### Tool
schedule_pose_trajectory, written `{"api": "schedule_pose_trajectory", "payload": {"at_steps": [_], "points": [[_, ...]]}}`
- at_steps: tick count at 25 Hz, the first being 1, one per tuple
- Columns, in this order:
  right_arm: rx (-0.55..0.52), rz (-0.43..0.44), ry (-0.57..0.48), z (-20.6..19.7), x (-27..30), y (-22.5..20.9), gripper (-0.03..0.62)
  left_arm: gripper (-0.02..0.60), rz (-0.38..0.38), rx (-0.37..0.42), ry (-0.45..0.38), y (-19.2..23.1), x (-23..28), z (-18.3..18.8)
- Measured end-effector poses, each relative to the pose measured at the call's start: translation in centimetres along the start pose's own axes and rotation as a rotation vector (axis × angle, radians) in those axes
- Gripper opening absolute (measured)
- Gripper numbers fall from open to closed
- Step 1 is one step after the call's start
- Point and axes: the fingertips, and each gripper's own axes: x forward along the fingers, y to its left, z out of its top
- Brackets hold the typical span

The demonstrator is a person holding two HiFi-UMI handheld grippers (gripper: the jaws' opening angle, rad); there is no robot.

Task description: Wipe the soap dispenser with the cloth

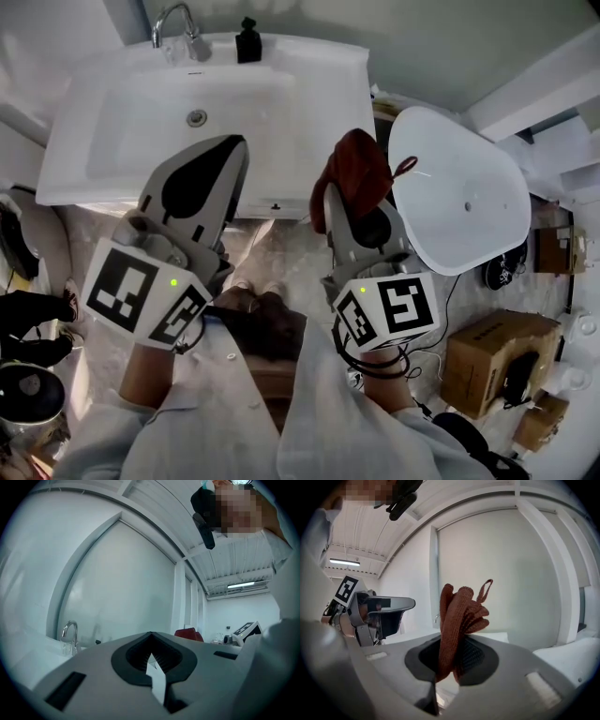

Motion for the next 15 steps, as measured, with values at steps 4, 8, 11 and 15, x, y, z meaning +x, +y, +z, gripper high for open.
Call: {"api": "schedule_pose_trajectory", "payload": {"at_steps": [4,8,11,15], "points": [[-0.003,-0.003,0.003,0.1,0.5,0.5,0.055,-0.003,-0.002,-0.010,0.000,0.6,-0.2,-0.1],[-0.007,0.002,0.007,0.4,0.6,0.9,0.055,-0.003,-0.003,-0.015,-0.001,0.8,-0.5,0.1],[-0.011,0.004,0.007,0.6,0.7,1.1,0.055,-0.003,0.002,-0.020,-0.001,0.9,-0.7,0.1],[-0.011,0.008,0.010,0.8,0.7,1.3,0.055,-0.003,0.001,-0.021,-0.001,0.9,-0.7,0.2]]}}
